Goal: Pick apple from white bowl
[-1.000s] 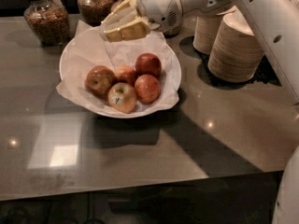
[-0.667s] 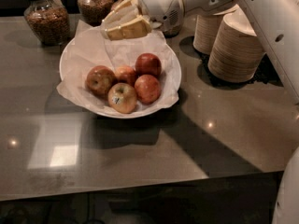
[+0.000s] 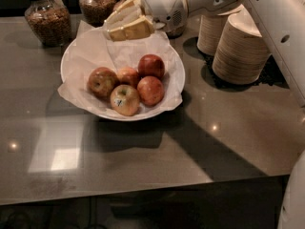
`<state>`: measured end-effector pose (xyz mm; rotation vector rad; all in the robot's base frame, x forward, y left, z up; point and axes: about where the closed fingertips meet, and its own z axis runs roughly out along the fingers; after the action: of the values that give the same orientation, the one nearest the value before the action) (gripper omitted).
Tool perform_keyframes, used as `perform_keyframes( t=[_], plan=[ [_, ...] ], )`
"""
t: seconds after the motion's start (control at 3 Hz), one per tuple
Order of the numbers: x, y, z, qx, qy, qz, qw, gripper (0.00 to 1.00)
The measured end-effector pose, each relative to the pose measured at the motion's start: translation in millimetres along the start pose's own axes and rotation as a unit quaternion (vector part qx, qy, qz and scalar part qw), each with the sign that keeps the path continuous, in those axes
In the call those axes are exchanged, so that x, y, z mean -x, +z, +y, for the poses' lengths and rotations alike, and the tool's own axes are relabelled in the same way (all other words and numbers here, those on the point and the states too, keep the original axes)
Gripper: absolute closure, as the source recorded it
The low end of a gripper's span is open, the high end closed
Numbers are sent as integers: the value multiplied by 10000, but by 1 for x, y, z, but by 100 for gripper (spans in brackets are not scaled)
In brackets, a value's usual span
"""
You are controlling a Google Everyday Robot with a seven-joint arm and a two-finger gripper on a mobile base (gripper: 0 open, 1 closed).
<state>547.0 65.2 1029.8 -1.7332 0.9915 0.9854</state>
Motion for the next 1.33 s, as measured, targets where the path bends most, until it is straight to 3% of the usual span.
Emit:
perform_keyframes(
  t=[0.33,0.67,1.0,1.33],
  plan=[
    [-11,9,3,72,189,161,9997,35],
    [-11,9,3,76,196,164,9996,12],
    [-25,13,11,132,510,316,9981,0],
    [-37,12,29,9,931,457,9946,0]
  ],
)
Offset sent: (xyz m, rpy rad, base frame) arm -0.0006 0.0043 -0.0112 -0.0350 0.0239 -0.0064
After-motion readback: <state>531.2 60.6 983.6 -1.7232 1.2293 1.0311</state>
